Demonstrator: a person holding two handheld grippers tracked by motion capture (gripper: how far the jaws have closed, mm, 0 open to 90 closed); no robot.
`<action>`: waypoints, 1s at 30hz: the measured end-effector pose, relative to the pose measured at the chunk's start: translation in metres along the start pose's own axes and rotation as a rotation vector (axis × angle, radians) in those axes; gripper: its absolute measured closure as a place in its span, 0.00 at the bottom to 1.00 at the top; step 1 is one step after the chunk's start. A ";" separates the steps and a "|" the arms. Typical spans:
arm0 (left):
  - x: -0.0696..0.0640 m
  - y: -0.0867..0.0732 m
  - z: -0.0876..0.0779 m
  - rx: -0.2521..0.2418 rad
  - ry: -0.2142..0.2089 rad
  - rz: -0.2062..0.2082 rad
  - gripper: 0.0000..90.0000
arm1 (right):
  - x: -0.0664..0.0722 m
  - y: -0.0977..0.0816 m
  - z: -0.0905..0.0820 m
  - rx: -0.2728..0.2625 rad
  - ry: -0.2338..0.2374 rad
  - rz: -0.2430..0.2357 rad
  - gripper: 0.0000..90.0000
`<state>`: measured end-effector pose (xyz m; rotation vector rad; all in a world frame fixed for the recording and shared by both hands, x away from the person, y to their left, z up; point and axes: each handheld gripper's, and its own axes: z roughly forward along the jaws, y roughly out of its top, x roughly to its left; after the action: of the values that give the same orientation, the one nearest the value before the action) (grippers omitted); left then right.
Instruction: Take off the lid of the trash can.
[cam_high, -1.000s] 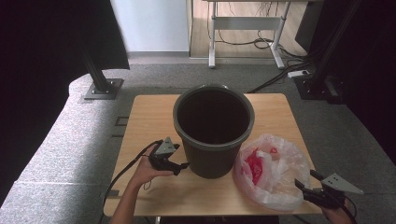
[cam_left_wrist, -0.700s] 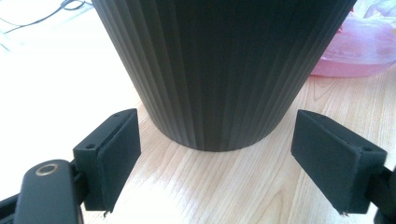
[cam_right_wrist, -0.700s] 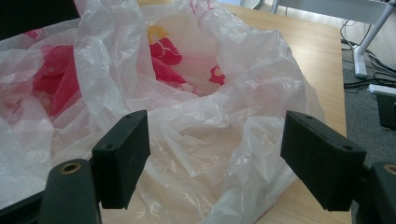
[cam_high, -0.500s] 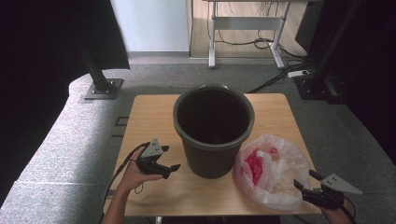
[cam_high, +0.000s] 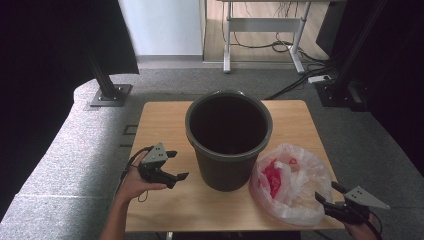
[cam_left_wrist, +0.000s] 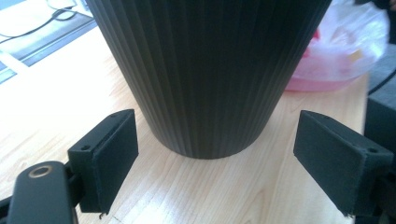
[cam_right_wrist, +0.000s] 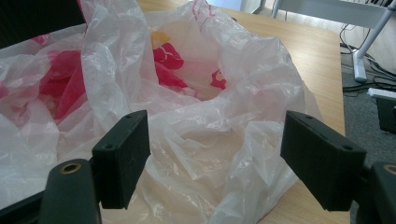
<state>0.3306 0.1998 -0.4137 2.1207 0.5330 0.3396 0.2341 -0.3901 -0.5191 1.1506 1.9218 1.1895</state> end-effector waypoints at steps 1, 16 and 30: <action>0.002 0.004 -0.003 0.001 -0.005 0.002 0.15 | 0.000 0.000 0.000 -0.001 0.000 -0.001 0.26; 0.036 0.055 -0.028 -0.010 -0.092 0.011 0.18 | -0.001 0.000 -0.002 0.000 -0.011 -0.008 0.26; 0.067 0.097 -0.032 0.000 -0.163 -0.015 0.18 | -0.002 0.000 -0.005 0.003 -0.025 -0.009 0.27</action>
<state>0.3994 0.2063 -0.3126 2.1209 0.4534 0.1563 0.2309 -0.3933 -0.5175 1.1522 1.9087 1.1624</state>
